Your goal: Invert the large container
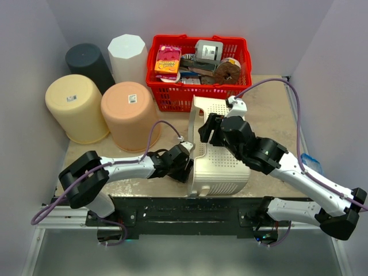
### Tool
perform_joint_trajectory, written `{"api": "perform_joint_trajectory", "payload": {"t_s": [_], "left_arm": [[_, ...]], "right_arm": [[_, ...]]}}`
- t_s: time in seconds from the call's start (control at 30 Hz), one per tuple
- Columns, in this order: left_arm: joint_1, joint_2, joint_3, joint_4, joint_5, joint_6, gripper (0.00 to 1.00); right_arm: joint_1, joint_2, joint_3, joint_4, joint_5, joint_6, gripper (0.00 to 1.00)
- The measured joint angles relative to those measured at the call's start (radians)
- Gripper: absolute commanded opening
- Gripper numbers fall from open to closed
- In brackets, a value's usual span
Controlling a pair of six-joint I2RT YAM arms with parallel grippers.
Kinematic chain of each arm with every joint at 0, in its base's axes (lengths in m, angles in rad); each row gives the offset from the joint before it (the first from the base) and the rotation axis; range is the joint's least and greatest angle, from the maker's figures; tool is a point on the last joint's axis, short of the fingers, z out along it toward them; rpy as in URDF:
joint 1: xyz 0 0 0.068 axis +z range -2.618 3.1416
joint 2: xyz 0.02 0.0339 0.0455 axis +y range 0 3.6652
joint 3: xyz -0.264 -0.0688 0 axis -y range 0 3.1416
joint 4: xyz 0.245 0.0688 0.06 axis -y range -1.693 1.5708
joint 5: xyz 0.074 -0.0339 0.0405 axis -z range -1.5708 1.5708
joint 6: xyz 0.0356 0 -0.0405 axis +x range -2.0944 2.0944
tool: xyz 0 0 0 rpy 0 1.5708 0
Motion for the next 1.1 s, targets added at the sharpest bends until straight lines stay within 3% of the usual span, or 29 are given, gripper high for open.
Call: {"api": "perform_joint_trajectory", "payload": {"t_s": [0.23,0.47,0.87,1.1], "left_arm": [[-0.023,0.006,0.006,0.017,0.016,-0.029,0.75],[-0.024,-0.03,0.032,-0.082,-0.085,-0.035,0.82],[-0.024,-0.283,0.152,-0.324,-0.303,-0.058,0.88],[-0.024,-0.415,0.267,-0.381,-0.329,-0.042,0.88]], "right_arm": [[-0.004,-0.002,-0.005,0.011,0.001,0.0,0.67],[-0.005,-0.01,-0.006,0.008,0.002,0.0,0.69],[-0.003,0.013,0.05,-0.047,0.006,-0.021,0.8],[-0.003,0.023,0.098,-0.118,0.04,-0.039,0.83]]}}
